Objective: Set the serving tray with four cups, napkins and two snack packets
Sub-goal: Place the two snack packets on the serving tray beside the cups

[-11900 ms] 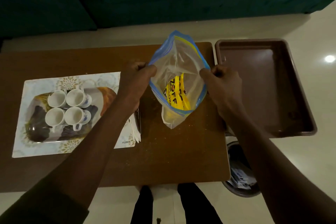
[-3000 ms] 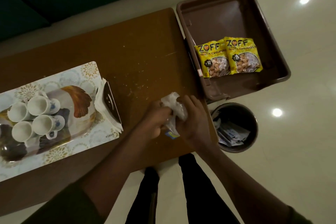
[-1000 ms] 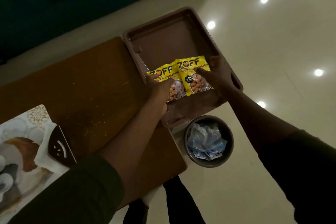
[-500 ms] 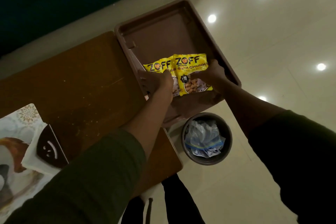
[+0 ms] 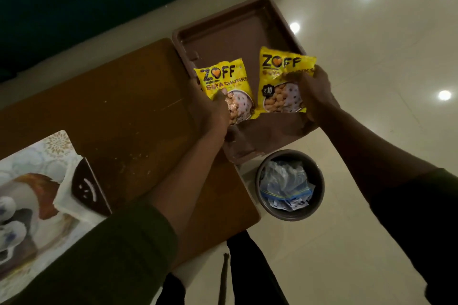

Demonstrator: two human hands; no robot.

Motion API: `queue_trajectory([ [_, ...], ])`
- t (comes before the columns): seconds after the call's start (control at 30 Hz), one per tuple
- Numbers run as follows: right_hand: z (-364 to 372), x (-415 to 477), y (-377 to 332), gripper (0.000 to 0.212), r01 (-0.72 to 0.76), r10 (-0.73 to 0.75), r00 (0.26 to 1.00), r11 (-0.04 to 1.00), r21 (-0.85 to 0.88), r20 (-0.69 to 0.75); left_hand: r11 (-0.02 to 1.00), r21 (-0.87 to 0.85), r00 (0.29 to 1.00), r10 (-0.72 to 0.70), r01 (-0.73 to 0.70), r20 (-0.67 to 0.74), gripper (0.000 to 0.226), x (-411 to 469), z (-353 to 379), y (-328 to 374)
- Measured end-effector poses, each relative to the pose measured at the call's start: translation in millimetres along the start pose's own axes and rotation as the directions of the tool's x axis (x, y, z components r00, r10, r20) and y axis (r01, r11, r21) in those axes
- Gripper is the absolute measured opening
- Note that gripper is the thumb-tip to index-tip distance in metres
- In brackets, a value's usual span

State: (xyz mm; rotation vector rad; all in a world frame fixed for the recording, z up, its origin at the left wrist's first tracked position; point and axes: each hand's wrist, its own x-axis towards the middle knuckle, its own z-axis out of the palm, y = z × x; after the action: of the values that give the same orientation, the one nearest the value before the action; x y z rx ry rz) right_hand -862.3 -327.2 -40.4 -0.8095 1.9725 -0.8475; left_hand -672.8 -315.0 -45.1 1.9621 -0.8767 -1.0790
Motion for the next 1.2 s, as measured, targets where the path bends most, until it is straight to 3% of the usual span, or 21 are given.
queue_trajectory([
  [0.1, 16.4, -18.4, -13.0, 0.045, 0.02, -0.018, 0.999, 0.999, 0.033, -0.051, 0.993, -0.113, 1.0, -0.015, 0.015, -0.001, 0.03, -4.6, -33.8, -4.0],
  [0.2, 41.0, -41.8, -23.9, 0.054, 0.039, -0.038, 0.995, 0.999, 0.005, -0.09, 0.988, -0.152, 0.998, 0.021, -0.03, -0.063, 0.035, -6.6, -70.6, -9.6],
  [0.33, 89.6, -97.4, -52.9, 0.043, 0.064, -0.058, 0.982, 0.998, 0.027, -0.178, 0.979, -0.165, 0.973, 0.079, -0.117, -0.217, 0.038, -5.2, -139.2, -15.4],
  [0.4, 121.5, -131.2, -64.3, 0.02, 0.116, -0.094, 0.977, 0.987, 0.109, -0.19, 0.965, -0.194, 0.955, 0.117, -0.174, -0.272, 0.039, -7.8, -183.5, -21.8],
  [0.5, 173.3, -176.3, -81.2, 0.008, 0.102, -0.088, 0.994, 0.96, 0.26, -0.065, 0.945, -0.239, 0.94, 0.145, -0.224, -0.308, 0.038, -8.7, -252.2, -34.4],
  [0.57, 208.6, -206.4, -92.0, 0.018, 0.015, -0.043, 0.996, 0.946, 0.325, 0.08, 0.932, -0.244, 0.925, 0.176, -0.267, -0.337, 0.036, -3.8, -301.6, -41.1],
  [0.63, 238.2, -222.9, -101.0, 0.028, 0.038, -0.083, 0.987, 0.952, 0.305, 0.137, 0.911, -0.271, 0.911, 0.204, -0.311, -0.359, 0.032, -0.6, -345.6, -41.2],
  [0.77, 298.4, -277.0, -130.7, 0.052, 0.208, -0.211, 0.977, 0.958, 0.197, -0.006, 0.897, -0.263, 0.89, 0.237, -0.354, -0.389, 0.024, 4.4, -424.8, -52.7],
  [0.87, 342.4, -310.2, -144.1, 0.051, 0.203, -0.225, 0.971, 0.954, 0.221, 0.079, 0.908, -0.253, 0.891, 0.215, -0.333, -0.4, 0.017, 12.8, -471.2, -73.3],
  [1.0, 395.0, -328.0, -135.5, 0.07, 0.138, -0.193, 0.949, 0.965, 0.221, 0.249, 0.953, -0.197, 0.85, 0.1, -0.231, -0.517, 0.012, 35.4, -531.4, -127.5],
  [1.2, 433.0, -356.3, -89.9, 0.049, 0.103, -0.125, 0.929, 0.991, 0.082, 0.347, 0.99, -0.124, 0.794, -0.024, -0.064, -0.607, 0.012, 57.4, -603.2, -209.1],
])
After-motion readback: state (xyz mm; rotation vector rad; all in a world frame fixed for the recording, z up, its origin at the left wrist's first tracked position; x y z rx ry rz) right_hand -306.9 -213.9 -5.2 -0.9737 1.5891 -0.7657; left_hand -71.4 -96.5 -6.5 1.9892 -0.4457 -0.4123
